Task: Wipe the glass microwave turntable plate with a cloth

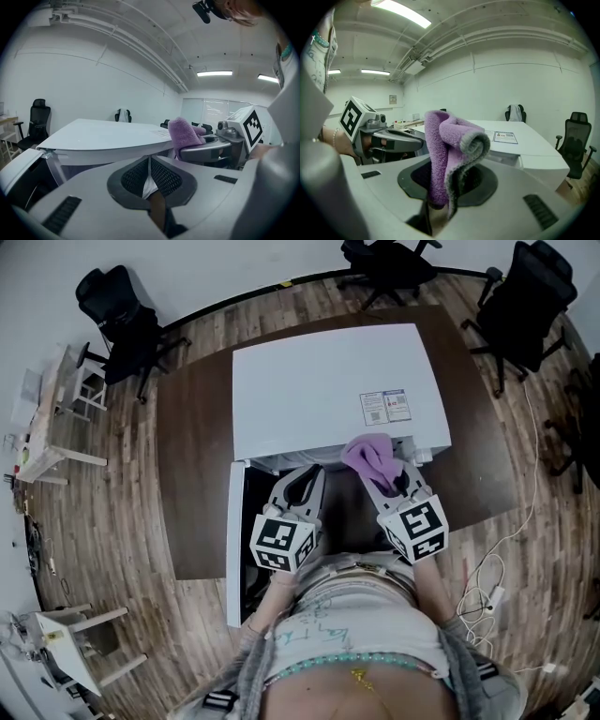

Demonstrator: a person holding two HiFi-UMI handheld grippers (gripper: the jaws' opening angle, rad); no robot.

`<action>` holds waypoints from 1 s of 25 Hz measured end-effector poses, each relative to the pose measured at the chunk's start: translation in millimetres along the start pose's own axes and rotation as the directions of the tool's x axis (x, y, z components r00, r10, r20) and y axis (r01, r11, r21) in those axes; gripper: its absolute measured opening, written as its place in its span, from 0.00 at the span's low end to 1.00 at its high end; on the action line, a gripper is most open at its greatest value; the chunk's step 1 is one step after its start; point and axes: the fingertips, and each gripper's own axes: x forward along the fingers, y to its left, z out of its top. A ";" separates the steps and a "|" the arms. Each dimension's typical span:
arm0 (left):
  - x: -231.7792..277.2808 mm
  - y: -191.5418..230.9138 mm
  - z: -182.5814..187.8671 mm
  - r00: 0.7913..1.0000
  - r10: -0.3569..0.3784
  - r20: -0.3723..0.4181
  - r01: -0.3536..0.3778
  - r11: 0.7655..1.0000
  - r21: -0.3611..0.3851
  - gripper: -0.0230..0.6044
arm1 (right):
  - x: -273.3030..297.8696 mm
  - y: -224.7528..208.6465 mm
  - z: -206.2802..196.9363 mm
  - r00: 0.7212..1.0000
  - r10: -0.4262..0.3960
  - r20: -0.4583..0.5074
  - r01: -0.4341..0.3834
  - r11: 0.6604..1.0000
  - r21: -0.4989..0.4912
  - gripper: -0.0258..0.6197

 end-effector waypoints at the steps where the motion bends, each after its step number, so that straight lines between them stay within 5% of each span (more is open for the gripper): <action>1: 0.1 0.7 0.2 1.000 -0.003 0.001 0.003 1.000 0.001 0.06 | 0.5 -0.3 0.3 1.000 -0.003 -0.001 0.003 1.000 0.001 0.21; 25: 7.7 9.2 -11.2 1.000 0.000 -0.031 -0.001 1.000 -0.031 0.06 | 6.9 -10.4 0.8 0.999 0.020 -0.046 -0.020 1.000 -0.018 0.21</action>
